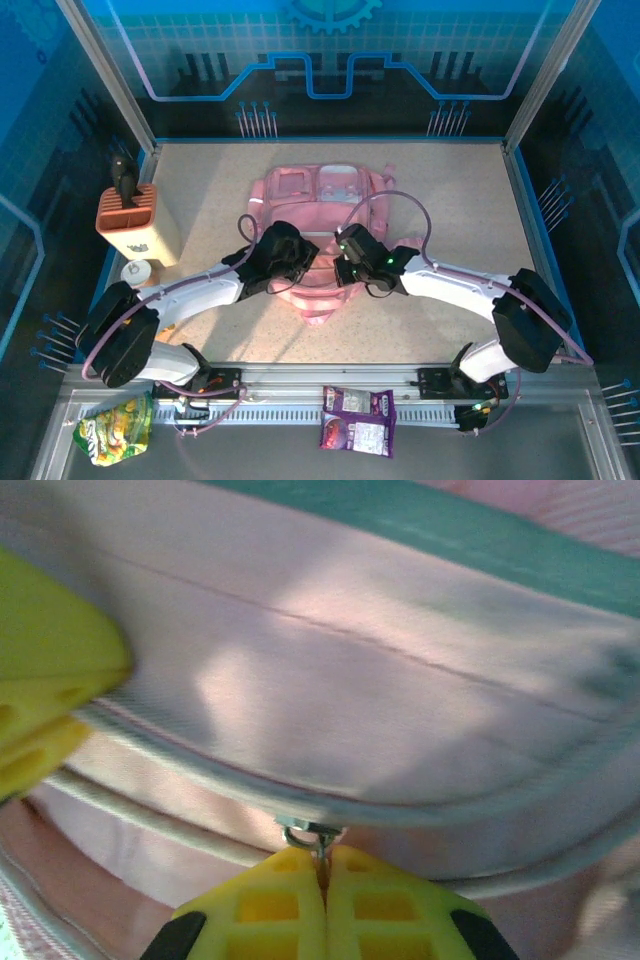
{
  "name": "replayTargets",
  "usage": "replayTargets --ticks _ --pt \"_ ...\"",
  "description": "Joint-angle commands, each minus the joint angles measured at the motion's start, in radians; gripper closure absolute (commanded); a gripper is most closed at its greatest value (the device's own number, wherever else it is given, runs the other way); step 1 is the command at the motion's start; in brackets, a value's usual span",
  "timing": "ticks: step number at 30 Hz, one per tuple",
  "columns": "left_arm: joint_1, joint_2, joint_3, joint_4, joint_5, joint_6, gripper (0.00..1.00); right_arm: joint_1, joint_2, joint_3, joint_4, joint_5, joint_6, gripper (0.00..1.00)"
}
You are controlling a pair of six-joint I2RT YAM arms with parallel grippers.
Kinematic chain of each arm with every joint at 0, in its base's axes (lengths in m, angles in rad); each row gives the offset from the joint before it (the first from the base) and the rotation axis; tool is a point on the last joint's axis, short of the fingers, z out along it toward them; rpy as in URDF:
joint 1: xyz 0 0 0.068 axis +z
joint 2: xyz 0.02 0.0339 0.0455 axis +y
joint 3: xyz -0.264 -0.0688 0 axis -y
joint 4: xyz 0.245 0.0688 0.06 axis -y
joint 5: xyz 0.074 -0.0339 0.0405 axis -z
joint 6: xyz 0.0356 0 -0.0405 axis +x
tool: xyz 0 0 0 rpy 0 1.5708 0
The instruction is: Pack books, pencil case, and school supplies into a backpack
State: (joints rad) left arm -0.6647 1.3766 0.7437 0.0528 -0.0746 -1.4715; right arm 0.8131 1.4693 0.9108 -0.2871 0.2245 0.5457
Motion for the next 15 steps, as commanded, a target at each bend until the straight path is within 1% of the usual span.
replayTargets --ticks 1,4,6,9,12,15 --pt "0.068 -0.056 -0.005 -0.081 -0.013 0.152 1.0 -0.068 -0.033 -0.015 -0.116 0.06 -0.016 1.0" --pt "0.109 -0.072 -0.012 -0.125 0.031 0.239 1.0 -0.109 -0.033 -0.009 -0.116 0.068 -0.046 1.0" --pt "0.14 -0.079 -0.02 -0.12 0.085 0.296 1.0 -0.134 -0.026 0.008 -0.121 0.072 -0.061 1.0" --pt "0.174 -0.08 -0.008 -0.157 0.142 0.369 1.0 -0.175 -0.005 0.043 -0.12 0.071 -0.087 1.0" --pt "0.198 -0.08 0.006 -0.189 0.175 0.425 1.0 -0.203 0.011 0.075 -0.101 0.075 -0.119 1.0" --pt "0.209 -0.088 0.015 -0.212 0.183 0.473 1.0 -0.241 0.037 0.11 -0.101 0.062 -0.13 1.0"
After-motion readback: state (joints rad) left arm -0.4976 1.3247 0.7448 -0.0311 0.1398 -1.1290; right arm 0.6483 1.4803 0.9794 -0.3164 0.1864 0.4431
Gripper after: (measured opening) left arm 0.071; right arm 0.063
